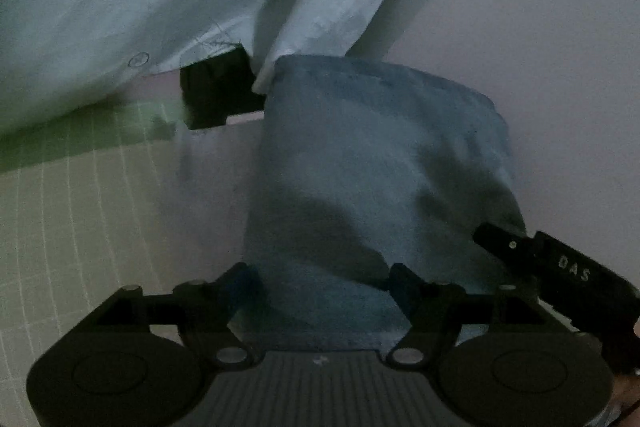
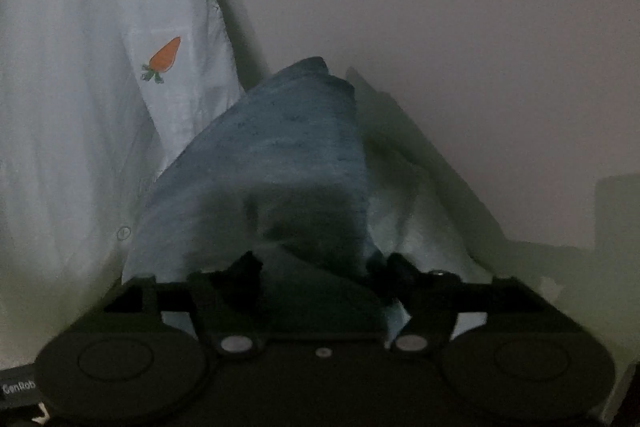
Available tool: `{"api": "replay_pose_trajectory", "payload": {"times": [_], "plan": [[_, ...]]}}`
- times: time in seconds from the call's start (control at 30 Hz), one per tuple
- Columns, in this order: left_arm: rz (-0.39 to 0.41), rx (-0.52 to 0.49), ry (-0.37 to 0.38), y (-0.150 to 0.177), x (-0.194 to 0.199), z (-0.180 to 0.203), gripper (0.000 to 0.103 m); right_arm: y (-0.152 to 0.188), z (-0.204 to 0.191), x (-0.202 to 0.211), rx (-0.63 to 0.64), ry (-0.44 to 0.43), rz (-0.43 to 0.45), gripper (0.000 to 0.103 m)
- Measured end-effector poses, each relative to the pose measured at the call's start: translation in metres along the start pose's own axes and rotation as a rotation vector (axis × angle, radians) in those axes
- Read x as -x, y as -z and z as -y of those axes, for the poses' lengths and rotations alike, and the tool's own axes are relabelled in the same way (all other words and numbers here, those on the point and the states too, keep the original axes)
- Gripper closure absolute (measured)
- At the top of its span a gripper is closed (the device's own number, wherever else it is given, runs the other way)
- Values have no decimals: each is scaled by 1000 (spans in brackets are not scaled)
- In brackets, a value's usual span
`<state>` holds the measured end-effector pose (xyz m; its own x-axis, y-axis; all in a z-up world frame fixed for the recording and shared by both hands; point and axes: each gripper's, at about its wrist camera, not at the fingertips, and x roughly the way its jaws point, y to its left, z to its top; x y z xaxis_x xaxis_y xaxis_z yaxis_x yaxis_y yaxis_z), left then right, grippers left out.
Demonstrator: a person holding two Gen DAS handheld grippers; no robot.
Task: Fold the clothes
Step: 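Place the jeans on top of the clothes stack and open both grippers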
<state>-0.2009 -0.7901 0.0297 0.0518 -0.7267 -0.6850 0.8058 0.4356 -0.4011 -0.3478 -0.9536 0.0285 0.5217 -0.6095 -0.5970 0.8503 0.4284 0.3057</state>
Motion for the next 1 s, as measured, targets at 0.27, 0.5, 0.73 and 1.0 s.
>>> {"api": "replay_pose_trajectory", "payload": {"times": [0.27, 0.5, 0.73, 1.0], "plan": [[104, -198, -7, 16, 53, -5, 0, 31, -14, 36, 149, 133, 39, 0], [133, -278, -32, 49, 104, -15, 0, 84, -7, 95, 113, 138, 74, 0], [96, -255, -51, 83, 117, -31, 0, 130, -10, 126, 150, 157, 5, 0], [83, -218, -81, 95, 121, -36, 0, 152, -4, 135, 199, 142, -54, 0]]}}
